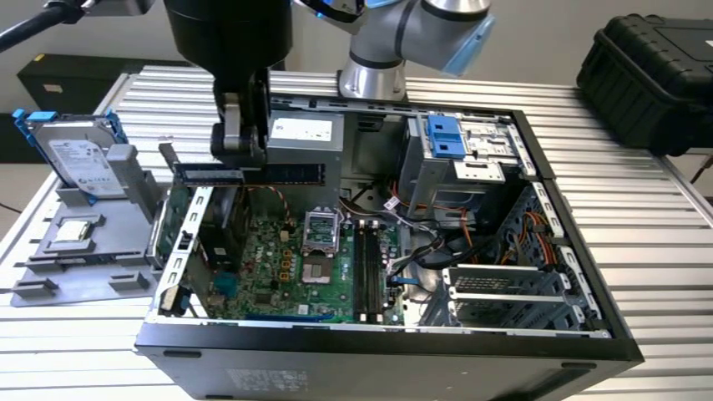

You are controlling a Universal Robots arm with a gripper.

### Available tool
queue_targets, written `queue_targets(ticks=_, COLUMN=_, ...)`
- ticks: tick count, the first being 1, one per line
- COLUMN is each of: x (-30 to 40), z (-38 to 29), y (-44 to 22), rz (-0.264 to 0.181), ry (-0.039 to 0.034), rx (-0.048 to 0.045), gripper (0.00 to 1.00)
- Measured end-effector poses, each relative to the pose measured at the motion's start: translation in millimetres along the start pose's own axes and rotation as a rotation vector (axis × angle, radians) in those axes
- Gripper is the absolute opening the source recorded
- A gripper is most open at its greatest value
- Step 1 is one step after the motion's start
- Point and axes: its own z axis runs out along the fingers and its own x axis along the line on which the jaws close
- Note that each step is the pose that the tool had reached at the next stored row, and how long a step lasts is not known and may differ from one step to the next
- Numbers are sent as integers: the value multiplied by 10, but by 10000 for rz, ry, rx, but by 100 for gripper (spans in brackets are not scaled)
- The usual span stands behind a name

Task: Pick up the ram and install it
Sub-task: 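Pick up the ram and move it above insertion slot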

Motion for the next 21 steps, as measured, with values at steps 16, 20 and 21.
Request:
queue_targets(ticks=16, x=10, z=-6, y=-390, rz=31, ry=-1, rx=-38, gripper=0)
queue_targets(ticks=20, x=13, z=-7, y=-493, rz=45, ry=-2, rx=-48, gripper=0)
queue_targets(ticks=21, x=14, z=-8, y=-522, rz=46, ry=-1, rx=-51, gripper=0)
